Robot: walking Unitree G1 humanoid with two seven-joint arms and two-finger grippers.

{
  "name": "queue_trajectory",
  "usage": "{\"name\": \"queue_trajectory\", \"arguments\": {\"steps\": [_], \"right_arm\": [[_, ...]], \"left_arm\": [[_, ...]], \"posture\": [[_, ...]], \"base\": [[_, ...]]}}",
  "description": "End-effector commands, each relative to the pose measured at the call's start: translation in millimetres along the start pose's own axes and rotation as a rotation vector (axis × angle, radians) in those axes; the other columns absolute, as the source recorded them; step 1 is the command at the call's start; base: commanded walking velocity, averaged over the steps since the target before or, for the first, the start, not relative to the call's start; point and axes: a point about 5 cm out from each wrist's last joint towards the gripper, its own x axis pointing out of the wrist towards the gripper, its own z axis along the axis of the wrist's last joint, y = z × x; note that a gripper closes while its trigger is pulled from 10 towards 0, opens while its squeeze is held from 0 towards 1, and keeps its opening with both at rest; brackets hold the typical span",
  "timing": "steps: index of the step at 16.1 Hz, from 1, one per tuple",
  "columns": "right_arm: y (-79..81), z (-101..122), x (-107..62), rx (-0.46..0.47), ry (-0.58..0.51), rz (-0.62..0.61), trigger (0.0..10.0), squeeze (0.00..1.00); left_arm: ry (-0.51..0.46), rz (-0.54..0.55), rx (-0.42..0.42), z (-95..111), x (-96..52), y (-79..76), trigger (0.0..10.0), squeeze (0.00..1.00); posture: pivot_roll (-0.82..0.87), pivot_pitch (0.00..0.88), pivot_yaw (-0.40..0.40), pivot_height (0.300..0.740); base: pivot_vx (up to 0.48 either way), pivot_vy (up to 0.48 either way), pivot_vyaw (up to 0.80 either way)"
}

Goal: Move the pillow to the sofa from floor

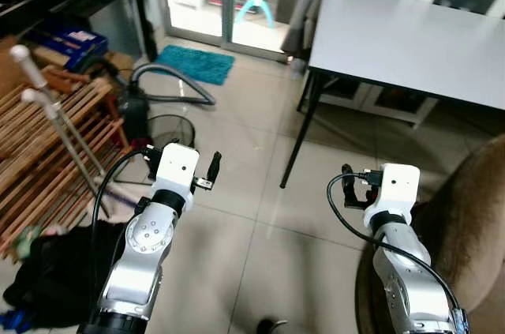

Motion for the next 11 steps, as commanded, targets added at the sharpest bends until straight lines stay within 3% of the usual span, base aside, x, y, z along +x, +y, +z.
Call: {"name": "queue_trajectory", "arguments": {"steps": [1, 11], "right_arm": [[-8.8, -1.0, -3.0, -0.005, 0.009, -0.043, 10.0, 0.0], [-12.9, -5.8, -8.6, -0.009, 0.03, -0.077, 10.0, 0.0]], "left_arm": [[-0.006, -0.024, 0.001, 0.7, -1.3, -4.2, 10.0, 0.0], [-0.005, -0.034, 0.011, -0.5, 0.8, -5.6, 10.0, 0.0]], "posture": [[-0.04, 0.0, -0.046, 0.74], [-0.05, 0.0, -0.023, 0.74]], "base": [[0.0, 0.0, -0.8], [0.0, 0.0, -0.8]]}}
